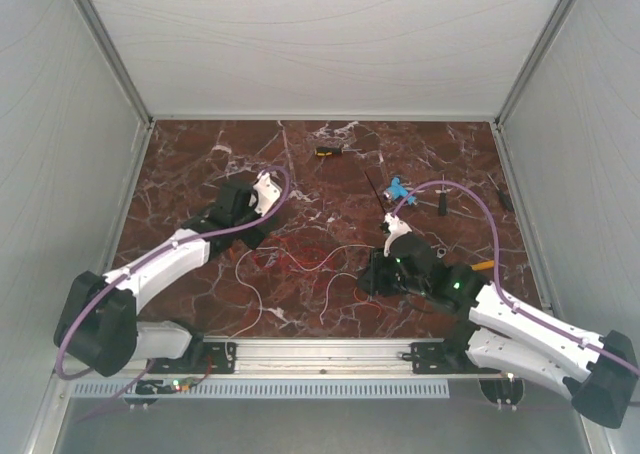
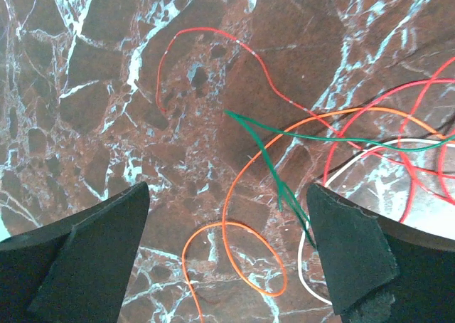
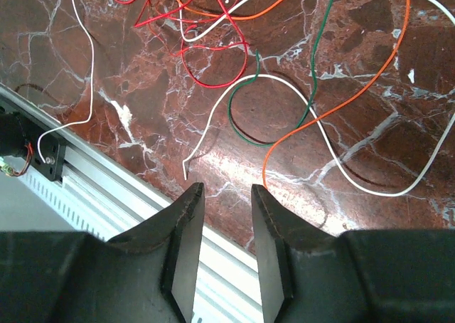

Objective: Zip-tie the wires
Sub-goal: Straighten the cable at the center of the board.

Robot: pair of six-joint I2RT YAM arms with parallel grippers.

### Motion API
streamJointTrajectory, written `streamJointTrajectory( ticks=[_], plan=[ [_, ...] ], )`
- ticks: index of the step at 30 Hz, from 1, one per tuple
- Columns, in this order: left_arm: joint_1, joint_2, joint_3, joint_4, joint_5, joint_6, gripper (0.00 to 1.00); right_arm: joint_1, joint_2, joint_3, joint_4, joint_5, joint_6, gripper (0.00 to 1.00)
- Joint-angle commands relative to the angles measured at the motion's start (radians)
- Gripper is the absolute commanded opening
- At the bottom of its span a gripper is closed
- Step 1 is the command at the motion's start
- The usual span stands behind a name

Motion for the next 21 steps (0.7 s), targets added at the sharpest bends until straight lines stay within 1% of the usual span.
streamJointTrajectory(
  ticks=[1, 2, 7, 12, 16, 18, 21],
  plan=[
    [-0.001, -0.066, 0.043, 0.02, 0.083, -0.043, 0.97, -0.002, 0.0, 0.042, -0.028, -0.004, -0.01, 0.31],
    [-0.001, -0.079, 0.038, 0.023, 0.098, -0.052, 0.99, -0.002, -0.002, 0.045, -0.032, 0.0, -0.013, 0.31],
    [0.027, -0.122, 0.039, 0.038, 0.193, -0.142, 1.0, -0.003, -0.008, 0.062, -0.052, 0.008, -0.019, 0.32],
    [0.068, -0.135, 0.054, 0.05, 0.2, -0.221, 1.0, -0.003, 0.001, 0.077, -0.06, 0.012, -0.023, 0.33],
    [0.09, -0.128, 0.077, 0.046, 0.238, -0.28, 1.0, -0.003, 0.012, 0.088, -0.06, 0.01, -0.026, 0.33],
    [0.091, -0.128, 0.079, 0.053, 0.225, -0.289, 1.0, -0.003, 0.019, 0.094, -0.056, 0.009, -0.028, 0.33],
    [0.091, -0.133, 0.085, 0.068, 0.154, -0.305, 1.0, -0.002, 0.034, 0.111, -0.051, 0.014, -0.037, 0.33]
  ],
)
